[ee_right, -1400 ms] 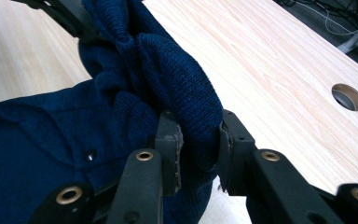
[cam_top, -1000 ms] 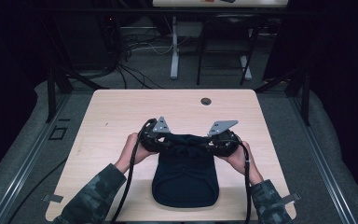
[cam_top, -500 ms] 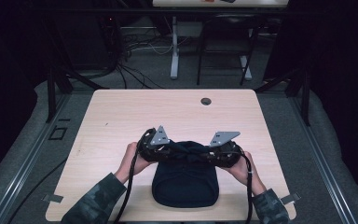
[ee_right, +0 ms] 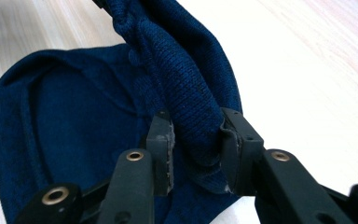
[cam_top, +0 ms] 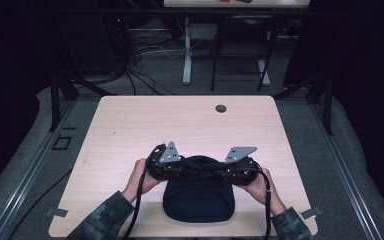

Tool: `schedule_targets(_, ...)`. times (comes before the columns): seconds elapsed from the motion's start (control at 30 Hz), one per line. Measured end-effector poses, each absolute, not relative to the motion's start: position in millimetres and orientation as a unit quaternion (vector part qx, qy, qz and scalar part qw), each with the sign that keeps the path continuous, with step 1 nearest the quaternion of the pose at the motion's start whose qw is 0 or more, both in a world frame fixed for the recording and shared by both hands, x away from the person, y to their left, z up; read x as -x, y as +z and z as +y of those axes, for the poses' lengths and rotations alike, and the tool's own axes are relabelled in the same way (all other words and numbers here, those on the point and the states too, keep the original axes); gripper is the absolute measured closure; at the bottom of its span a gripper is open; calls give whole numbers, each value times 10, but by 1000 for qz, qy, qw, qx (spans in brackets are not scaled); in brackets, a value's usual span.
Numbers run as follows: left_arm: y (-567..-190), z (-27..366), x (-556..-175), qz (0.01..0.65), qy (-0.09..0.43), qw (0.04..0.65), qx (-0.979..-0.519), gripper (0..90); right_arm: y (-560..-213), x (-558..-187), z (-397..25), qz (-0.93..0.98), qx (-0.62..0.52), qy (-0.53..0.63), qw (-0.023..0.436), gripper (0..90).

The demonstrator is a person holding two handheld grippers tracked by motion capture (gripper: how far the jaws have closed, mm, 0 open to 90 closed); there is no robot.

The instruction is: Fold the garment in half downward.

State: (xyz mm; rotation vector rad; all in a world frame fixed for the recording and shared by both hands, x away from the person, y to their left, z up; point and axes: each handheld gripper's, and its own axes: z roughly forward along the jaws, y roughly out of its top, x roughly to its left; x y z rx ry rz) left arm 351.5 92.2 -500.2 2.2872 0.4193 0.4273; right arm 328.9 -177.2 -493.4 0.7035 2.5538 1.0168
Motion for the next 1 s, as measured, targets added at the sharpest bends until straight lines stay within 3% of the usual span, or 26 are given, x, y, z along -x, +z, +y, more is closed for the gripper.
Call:
schedule_targets(0.83,-5287,953,-3231,148,122,368,-910,605,-5170,-2975,-1762,902,-238,326,151,645)
schedule_targets(0.97,-5356,967,-3181,150,109,362,-914,588,-5227,-2911,-1753,904,-243,321,147,600)
schedule_targets(1.0,-5380,974,-3172,150,102,360,-915,543,-5252,-2874,-1755,905,-248,315,143,564)
